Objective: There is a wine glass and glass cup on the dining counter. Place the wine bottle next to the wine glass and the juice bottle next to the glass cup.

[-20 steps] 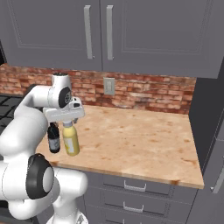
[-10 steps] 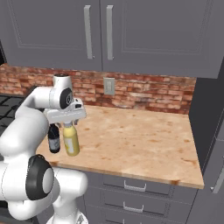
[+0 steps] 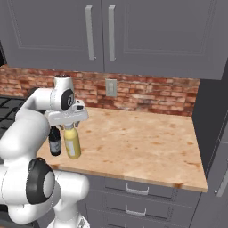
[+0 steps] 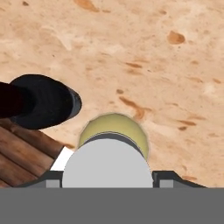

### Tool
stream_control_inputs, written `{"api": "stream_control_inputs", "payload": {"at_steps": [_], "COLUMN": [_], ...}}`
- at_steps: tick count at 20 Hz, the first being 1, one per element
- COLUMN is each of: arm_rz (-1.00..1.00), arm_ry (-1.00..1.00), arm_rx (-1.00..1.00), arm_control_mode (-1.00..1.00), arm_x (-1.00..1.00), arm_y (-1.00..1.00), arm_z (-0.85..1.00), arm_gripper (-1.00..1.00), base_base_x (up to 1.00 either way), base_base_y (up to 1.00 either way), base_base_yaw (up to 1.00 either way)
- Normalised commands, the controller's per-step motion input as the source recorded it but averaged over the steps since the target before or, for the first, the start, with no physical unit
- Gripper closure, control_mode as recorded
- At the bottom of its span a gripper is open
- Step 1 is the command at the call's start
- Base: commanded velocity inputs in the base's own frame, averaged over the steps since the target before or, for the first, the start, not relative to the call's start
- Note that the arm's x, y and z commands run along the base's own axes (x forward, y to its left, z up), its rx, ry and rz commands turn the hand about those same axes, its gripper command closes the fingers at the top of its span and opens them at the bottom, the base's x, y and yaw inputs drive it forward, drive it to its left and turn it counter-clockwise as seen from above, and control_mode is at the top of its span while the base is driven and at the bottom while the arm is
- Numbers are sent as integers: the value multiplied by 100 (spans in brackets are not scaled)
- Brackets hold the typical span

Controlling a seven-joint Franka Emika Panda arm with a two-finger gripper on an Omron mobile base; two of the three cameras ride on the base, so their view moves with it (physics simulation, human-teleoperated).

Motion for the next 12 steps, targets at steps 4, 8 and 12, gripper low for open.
{"api": "stream_control_inputs", "payload": {"at_steps": [4, 8, 12], "arm_rz": [0, 0, 0], "arm_ry": [1, 0, 0], "arm_rx": [1, 0, 0], "arm_control_mode": [-100, -100, -100], "arm_x": [-21, -31, -39], "arm_y": [-13, -12, -12], "arm_z": [43, 46, 43], "arm_gripper": [100, 100, 100], "base_base_x": [0, 0, 0], "base_base_y": [0, 0, 0], "base_base_yaw": [0, 0, 0]}}
